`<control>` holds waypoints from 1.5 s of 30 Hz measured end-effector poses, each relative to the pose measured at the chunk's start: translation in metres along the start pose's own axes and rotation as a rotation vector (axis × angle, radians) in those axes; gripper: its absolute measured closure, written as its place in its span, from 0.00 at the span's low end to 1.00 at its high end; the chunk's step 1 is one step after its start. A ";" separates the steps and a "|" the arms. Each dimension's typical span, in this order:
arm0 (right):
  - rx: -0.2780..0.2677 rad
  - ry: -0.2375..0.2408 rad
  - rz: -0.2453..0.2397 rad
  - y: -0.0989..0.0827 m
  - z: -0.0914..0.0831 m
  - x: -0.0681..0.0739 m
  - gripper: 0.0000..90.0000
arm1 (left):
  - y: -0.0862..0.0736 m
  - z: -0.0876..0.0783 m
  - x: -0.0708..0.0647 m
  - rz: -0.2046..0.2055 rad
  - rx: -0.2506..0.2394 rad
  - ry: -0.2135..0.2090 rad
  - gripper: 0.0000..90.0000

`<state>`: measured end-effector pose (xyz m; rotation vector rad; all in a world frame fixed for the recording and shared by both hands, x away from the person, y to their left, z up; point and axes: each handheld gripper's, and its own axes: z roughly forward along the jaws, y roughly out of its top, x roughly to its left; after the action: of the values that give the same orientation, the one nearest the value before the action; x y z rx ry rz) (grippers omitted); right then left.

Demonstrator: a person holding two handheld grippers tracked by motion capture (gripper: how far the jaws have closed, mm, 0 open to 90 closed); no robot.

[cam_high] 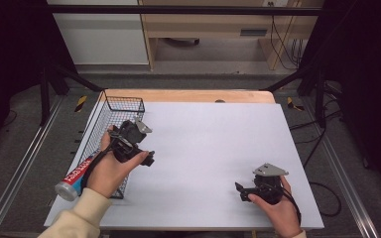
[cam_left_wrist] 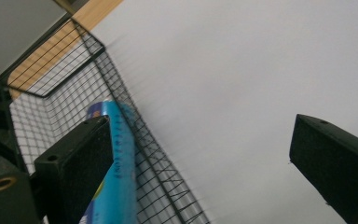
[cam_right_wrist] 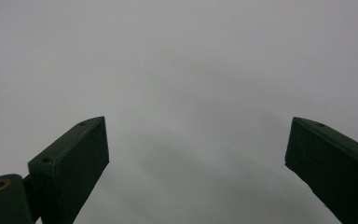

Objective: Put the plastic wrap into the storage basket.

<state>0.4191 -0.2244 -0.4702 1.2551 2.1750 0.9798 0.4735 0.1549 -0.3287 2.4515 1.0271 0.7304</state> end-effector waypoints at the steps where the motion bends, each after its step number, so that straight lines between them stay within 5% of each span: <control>1: 0.001 0.000 -0.001 0.000 0.000 0.000 0.07 | 0.001 0.000 -0.005 0.006 -0.007 -0.007 0.07; 7: 0.005 -0.002 0.007 0.000 0.000 0.000 0.07 | 0.008 -0.006 -0.027 0.029 -0.074 -0.012 0.07; 16: 0.005 -0.004 0.002 0.000 0.000 0.000 0.07 | 0.003 -0.005 -0.046 0.049 -0.093 -0.043 0.07; 29: 0.005 -0.003 0.003 -0.001 0.000 0.001 0.07 | -0.022 0.019 -0.076 0.043 -0.114 -0.123 0.06; 45: 0.004 -0.002 -0.003 -0.001 0.000 0.001 0.07 | -0.054 0.055 -0.094 -0.001 -0.128 -0.144 0.06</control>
<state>0.4186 -0.2241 -0.4709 1.2535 2.1775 0.9732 0.4208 0.1139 -0.4300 2.3558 0.8990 0.5906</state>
